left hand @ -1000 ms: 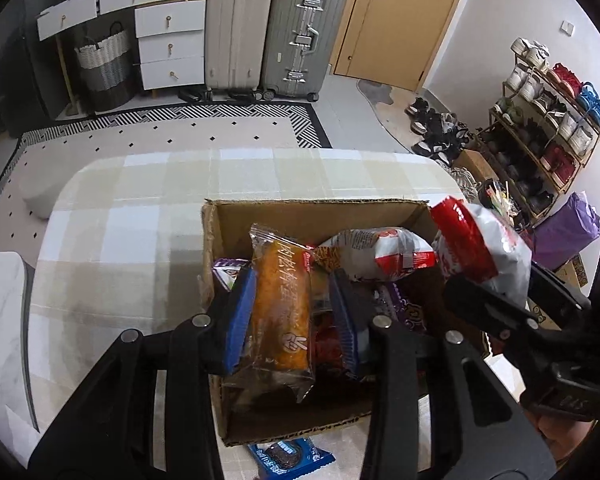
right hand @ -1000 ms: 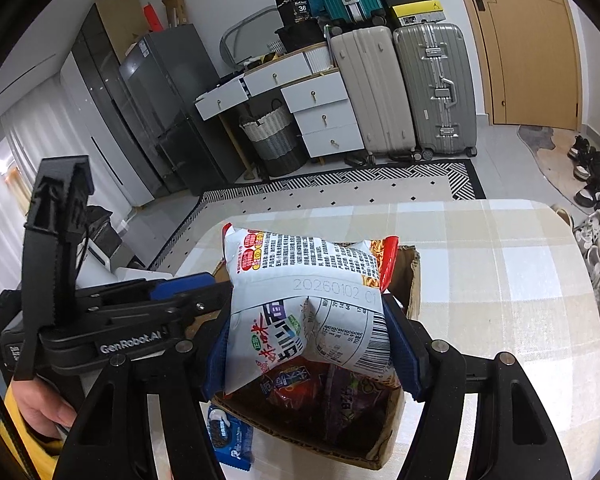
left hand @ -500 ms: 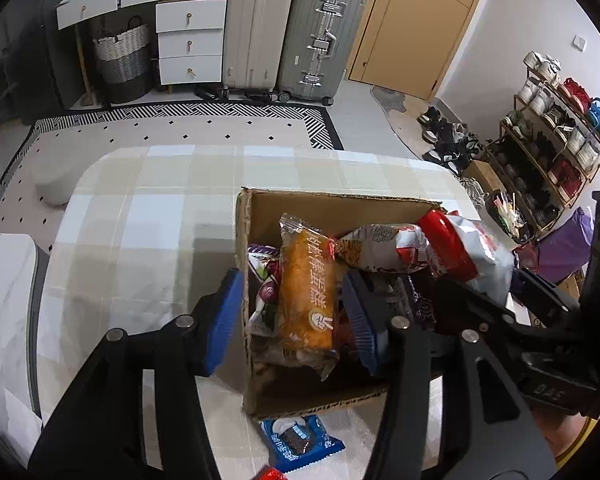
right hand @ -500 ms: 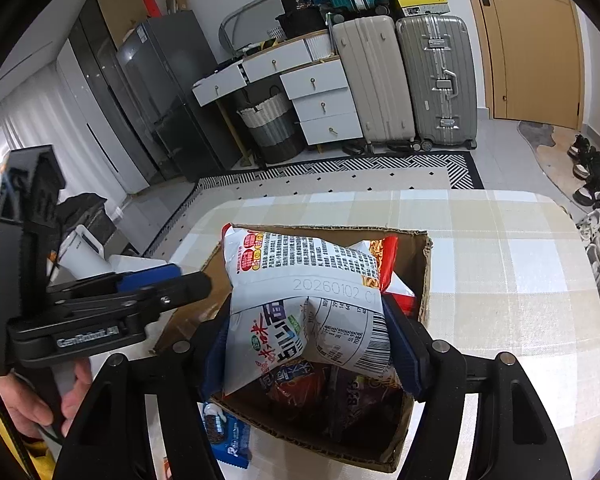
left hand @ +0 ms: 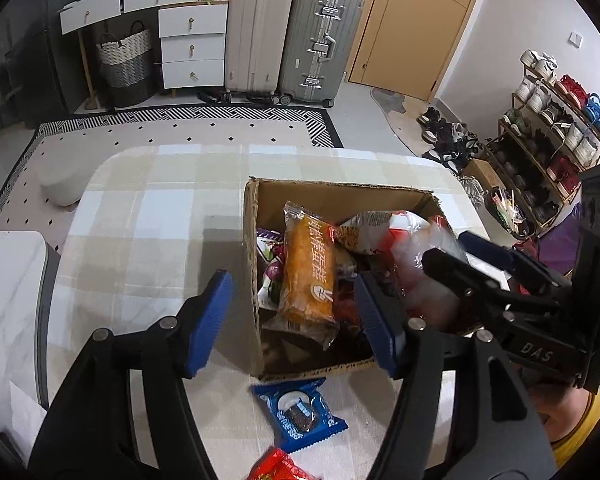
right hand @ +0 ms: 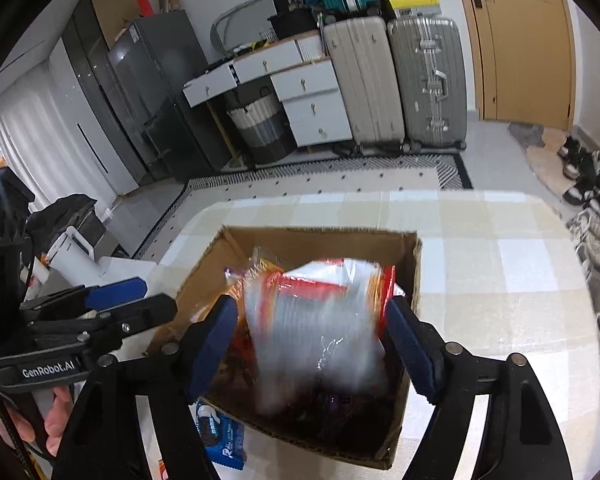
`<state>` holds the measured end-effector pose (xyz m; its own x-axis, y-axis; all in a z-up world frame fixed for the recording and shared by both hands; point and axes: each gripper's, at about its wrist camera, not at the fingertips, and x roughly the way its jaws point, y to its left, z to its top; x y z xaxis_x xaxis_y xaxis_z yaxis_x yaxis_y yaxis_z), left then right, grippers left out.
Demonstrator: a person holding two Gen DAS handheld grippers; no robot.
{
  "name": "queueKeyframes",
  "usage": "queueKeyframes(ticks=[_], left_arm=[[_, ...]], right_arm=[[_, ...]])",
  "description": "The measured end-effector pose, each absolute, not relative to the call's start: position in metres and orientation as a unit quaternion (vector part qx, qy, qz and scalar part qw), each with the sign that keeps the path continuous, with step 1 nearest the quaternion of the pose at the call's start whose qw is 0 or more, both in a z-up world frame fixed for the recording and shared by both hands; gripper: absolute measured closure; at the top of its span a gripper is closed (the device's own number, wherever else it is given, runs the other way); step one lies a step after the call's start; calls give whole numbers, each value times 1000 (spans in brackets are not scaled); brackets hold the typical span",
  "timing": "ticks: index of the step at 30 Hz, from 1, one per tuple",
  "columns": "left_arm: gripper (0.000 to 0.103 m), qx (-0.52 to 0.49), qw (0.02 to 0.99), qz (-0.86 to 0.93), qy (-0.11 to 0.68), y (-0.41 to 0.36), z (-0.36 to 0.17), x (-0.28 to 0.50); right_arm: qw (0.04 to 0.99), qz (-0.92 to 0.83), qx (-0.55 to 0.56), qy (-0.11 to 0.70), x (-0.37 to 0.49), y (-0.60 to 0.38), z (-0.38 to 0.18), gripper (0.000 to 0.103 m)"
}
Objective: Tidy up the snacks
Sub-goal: 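Release the cake bun into the box with the left tool while the right tool lowers the chip bag inside, then withdraw both tools from the box toward the two Oreo packs on the table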
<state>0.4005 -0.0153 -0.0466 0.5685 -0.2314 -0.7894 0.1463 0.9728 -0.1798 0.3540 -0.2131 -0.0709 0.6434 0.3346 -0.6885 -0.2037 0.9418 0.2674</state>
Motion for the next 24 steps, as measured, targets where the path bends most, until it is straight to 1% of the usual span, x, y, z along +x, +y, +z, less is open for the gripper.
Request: queueKeyframes(ticks=[8,17,21,24], left_arm=[[39,-43,889,-104,444,-16,-35,378],[32,-34,896,-94,432,-18,-21,351],[26,-35,900,-90,425,-16,-12,337],[25,-34,904,-90,416,-14,-4,324]], right_arm=[[908,157,87,379,336,-212,-54,21],[913,162,84,365,309,-208,-36,21],[919,169,79,347,291,-203,-22,21],[922,177,77,335,275,-201,-11,21]])
